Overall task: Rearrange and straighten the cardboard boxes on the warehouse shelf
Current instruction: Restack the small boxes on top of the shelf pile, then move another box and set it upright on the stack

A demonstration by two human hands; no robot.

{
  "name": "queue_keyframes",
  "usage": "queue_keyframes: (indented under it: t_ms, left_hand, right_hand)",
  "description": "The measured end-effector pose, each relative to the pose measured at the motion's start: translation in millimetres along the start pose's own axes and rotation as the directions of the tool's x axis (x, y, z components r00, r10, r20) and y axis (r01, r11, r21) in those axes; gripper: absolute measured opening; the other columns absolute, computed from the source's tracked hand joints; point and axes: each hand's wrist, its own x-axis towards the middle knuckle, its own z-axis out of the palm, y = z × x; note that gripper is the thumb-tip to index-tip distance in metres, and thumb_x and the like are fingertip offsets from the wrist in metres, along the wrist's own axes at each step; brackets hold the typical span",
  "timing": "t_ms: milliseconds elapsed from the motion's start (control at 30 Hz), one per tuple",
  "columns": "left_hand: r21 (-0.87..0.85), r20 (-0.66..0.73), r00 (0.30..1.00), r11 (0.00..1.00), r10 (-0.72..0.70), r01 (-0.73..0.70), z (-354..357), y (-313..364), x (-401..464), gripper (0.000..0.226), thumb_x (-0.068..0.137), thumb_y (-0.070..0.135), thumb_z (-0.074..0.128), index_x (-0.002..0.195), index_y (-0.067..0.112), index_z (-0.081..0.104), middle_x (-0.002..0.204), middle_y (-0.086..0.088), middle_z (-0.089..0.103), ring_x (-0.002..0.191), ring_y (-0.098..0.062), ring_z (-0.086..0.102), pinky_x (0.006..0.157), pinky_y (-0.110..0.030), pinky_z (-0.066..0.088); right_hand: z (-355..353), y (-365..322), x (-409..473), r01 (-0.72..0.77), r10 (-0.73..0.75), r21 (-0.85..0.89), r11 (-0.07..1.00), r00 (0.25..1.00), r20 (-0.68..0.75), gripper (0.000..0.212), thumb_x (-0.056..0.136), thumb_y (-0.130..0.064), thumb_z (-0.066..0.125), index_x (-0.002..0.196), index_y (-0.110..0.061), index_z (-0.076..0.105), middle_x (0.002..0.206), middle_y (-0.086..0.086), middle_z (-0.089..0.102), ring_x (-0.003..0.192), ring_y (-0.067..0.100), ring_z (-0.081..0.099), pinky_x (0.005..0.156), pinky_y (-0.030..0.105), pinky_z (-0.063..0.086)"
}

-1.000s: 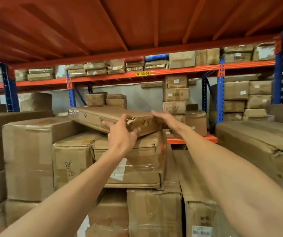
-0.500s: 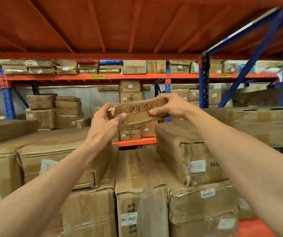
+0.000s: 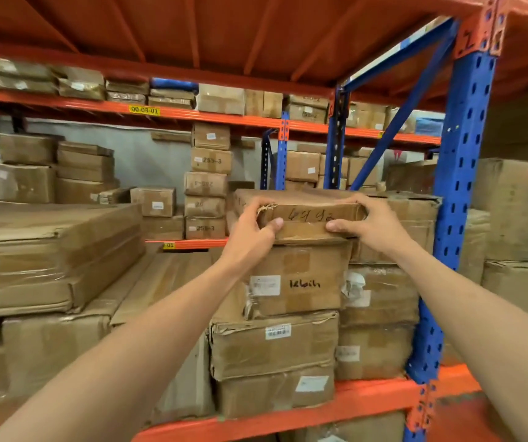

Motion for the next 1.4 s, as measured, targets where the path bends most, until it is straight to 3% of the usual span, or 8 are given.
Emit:
queue_keyframes:
  t_ms: [100,300,567,800,933,1100,1233,1400]
  left_hand:
    - [0.012,-0.043,0.999,1.000,-0.023,0.024,5,-7,2,0.021,0.103,0.027,0.060,0.110,0.046,0.053,0.105,0.013,0.069,0.086,0.002,0.066,0.066,-0.016,0.049]
    - [0.050,-0.049,0.996,0.995,-0.078,0.080,6,-14,8,0.030,0.104,0.026,0.057,0.104,0.054,0.049,0.106,0.016,0.069,0.088,0.007,0.068,0.072,-0.019,0.050]
    - [0.218,0.074,0.985,0.966,-0.156,0.137,-11,-1,6,0.058,0.102,0.009,0.052,0.152,0.035,0.037,0.147,-0.004,0.055,0.128,-0.018,0.056,0.108,-0.042,0.047]
    - [0.420,-0.060,0.972,0.877,-0.229,0.233,-100,0,-33,0.080,0.100,0.026,0.064,0.163,0.026,0.015,0.159,-0.008,0.043,0.138,-0.021,0.047,0.113,-0.037,0.038]
    - [0.403,-0.399,0.902,0.852,-0.164,0.333,-188,-17,-58,0.075,0.100,0.025,0.064,0.161,0.018,0.021,0.155,-0.015,0.048,0.140,-0.032,0.047,0.113,-0.041,0.037]
    - [0.366,-0.720,0.668,0.715,-0.187,0.595,-297,-54,-94,0.081,0.098,0.037,0.065,0.158,0.003,0.021,0.155,-0.028,0.039,0.142,-0.042,0.039,0.116,-0.051,0.037]
    - [0.168,-0.689,0.525,0.595,-0.500,0.786,-360,-99,-131,0.118,0.087,0.060,0.071,0.162,0.005,-0.002,0.164,-0.030,0.019,0.149,-0.047,0.027,0.117,-0.056,0.031]
    - [0.047,-0.511,0.577,0.649,-0.638,0.760,-395,-147,-158,0.145,0.071,0.062,0.084,0.160,0.005,-0.015,0.168,-0.020,0.019,0.152,-0.039,0.025,0.122,-0.051,0.028]
  right_hand:
    - [4,8,4,0.014,-0.014,-0.030,0.999,1.000,-0.005,0.048,0.065,-0.056,0.089,0.105,-0.044,0.065,0.109,-0.019,0.064,0.116,0.020,0.055,0.097,0.043,0.048]
    - [6,9,14,-0.007,0.011,-0.102,0.995,0.999,0.039,0.046,0.065,-0.061,0.086,0.099,-0.045,0.059,0.104,-0.021,0.057,0.112,0.018,0.049,0.080,0.033,0.040]
    - [14,-17,26,-0.146,0.167,-0.242,0.959,0.983,0.070,0.050,0.068,-0.040,0.092,0.107,-0.029,0.062,0.118,0.003,0.060,0.123,0.030,0.051,0.102,0.048,0.044]
    - [39,-97,32,-0.147,0.279,-0.722,0.676,0.958,0.067,0.079,0.074,-0.037,0.090,0.140,-0.012,0.053,0.134,0.024,0.055,0.122,0.043,0.052,0.101,0.054,0.048]
    - [95,-159,36,0.083,0.095,-0.599,0.796,0.961,0.259,0.102,0.072,-0.057,0.085,0.154,-0.021,0.036,0.150,0.022,0.046,0.134,0.042,0.045,0.103,0.050,0.043]
    - [210,-220,19,0.277,-0.012,-0.443,0.852,0.858,0.513,0.125,0.064,-0.072,0.082,0.161,-0.036,0.011,0.166,0.018,0.018,0.148,0.043,0.030,0.114,0.059,0.033]
    - [302,-257,9,0.364,-0.062,-0.359,0.860,0.771,0.633,0.131,0.063,-0.072,0.083,0.158,-0.046,-0.003,0.168,0.020,-0.010,0.149,0.048,0.022,0.116,0.060,0.027]
    - [381,-289,11,0.407,-0.104,-0.302,0.862,0.725,0.681,0.128,0.061,-0.072,0.084,0.157,-0.054,0.001,0.168,0.011,-0.023,0.152,0.047,-0.006,0.119,0.068,0.012]
